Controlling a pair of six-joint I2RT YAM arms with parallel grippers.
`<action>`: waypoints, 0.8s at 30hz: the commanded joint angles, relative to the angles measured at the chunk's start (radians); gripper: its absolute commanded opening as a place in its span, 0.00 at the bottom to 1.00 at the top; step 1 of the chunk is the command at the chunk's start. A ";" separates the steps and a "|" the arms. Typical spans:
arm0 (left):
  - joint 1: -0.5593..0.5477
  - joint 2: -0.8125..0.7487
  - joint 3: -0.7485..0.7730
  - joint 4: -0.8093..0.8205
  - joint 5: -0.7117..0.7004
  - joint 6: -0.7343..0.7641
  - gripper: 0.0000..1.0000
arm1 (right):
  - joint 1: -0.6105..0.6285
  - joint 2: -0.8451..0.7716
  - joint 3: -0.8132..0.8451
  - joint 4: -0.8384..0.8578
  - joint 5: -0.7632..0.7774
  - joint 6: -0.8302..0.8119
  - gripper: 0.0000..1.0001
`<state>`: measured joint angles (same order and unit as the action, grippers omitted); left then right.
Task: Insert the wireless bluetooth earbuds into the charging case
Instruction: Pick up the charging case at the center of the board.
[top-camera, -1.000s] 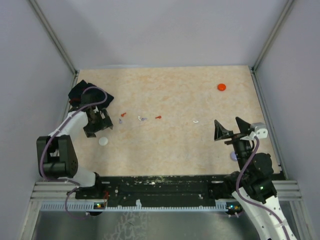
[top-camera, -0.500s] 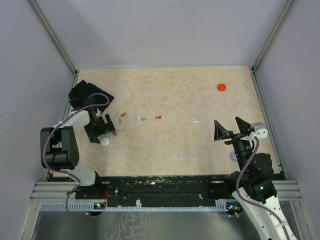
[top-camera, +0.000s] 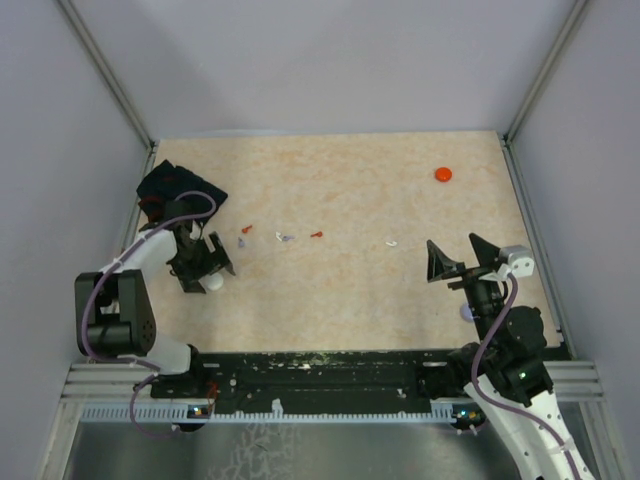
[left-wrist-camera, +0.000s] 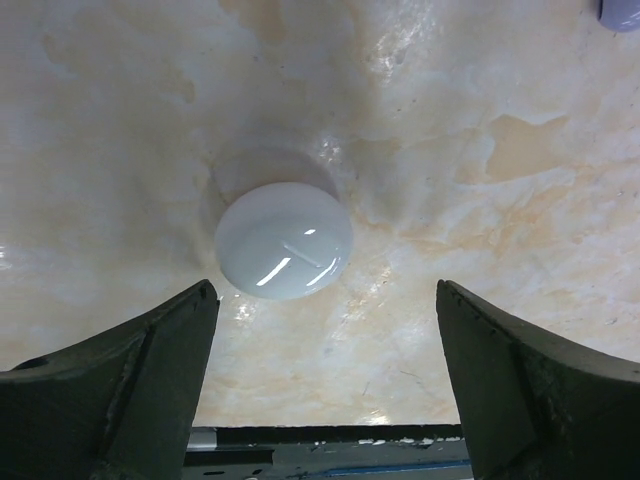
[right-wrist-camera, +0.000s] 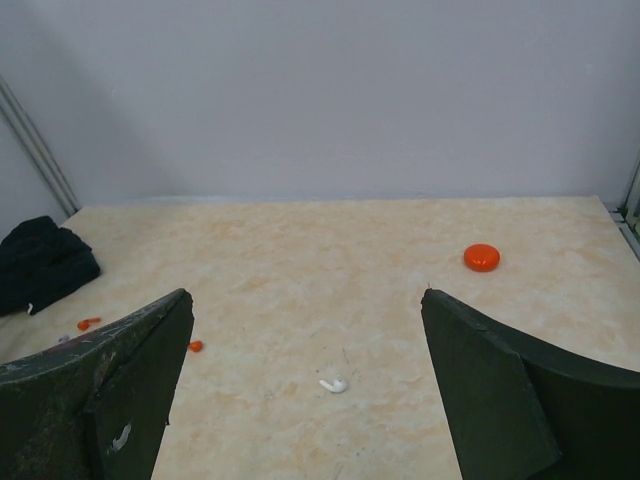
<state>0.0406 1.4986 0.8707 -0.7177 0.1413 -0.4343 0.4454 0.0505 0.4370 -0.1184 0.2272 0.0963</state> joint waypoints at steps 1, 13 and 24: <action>-0.008 -0.031 0.017 -0.038 -0.072 -0.010 0.94 | 0.015 0.005 0.003 0.050 -0.010 -0.010 0.96; -0.164 0.112 0.157 -0.129 -0.320 0.089 0.96 | 0.015 0.014 0.003 0.047 -0.021 -0.012 0.96; -0.172 0.198 0.163 -0.064 -0.294 0.161 0.95 | 0.015 0.021 0.004 0.045 -0.028 -0.011 0.96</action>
<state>-0.1310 1.6733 1.0168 -0.7910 -0.1665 -0.3088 0.4492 0.0582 0.4370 -0.1188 0.2146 0.0963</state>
